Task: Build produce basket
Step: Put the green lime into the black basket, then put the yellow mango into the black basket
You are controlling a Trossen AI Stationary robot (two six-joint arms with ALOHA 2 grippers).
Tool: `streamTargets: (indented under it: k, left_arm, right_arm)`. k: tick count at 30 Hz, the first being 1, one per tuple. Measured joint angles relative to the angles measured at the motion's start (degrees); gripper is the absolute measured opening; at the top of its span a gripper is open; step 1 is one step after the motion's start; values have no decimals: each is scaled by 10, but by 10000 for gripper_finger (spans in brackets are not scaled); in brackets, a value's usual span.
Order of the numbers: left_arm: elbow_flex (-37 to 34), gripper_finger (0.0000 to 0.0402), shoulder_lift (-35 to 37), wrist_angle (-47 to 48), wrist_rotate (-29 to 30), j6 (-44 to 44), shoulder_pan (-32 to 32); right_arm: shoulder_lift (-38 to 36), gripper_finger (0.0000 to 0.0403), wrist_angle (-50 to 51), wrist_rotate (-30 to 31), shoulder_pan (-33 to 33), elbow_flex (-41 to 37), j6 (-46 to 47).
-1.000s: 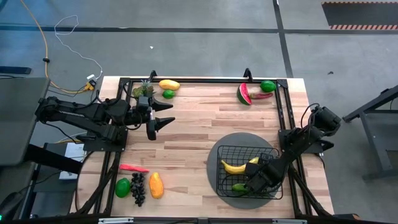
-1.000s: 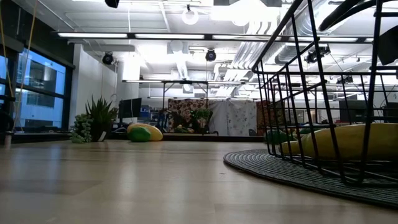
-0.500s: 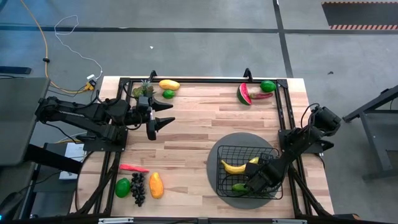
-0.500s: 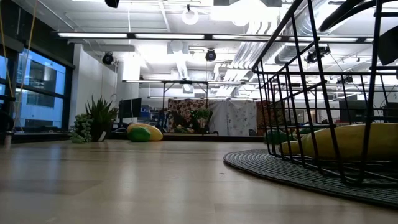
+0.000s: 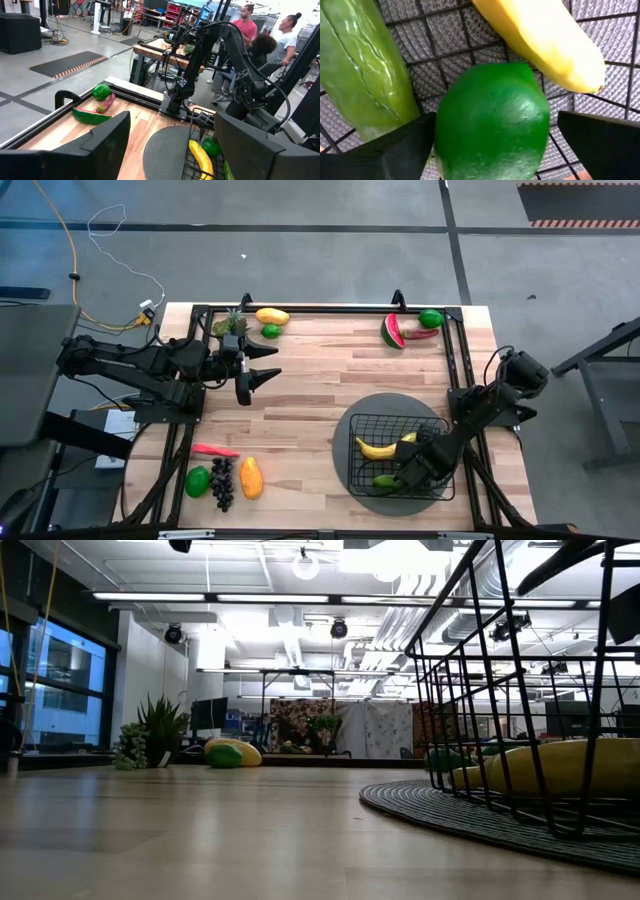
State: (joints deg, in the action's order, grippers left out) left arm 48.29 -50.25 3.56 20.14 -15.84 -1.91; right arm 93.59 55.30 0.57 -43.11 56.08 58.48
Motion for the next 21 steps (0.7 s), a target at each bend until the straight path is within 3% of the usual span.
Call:
streamTargets:
  k: [8,15,17,21]
  left_arm:
    - [0,278,0,0,0,0,0]
    - [0,278,0,0,0,3,0]
    - [0,278,0,0,0,12,0]
    - [0,278,0,0,0,15,0]
  right_arm:
    - [-52,399,8,13,0,1,-30]
    - [-184,399,-1,20,3,1,-62]
    - [-237,399,-22,76,4,1,-51]
    - [-334,399,-75,273,4,-2,-46]
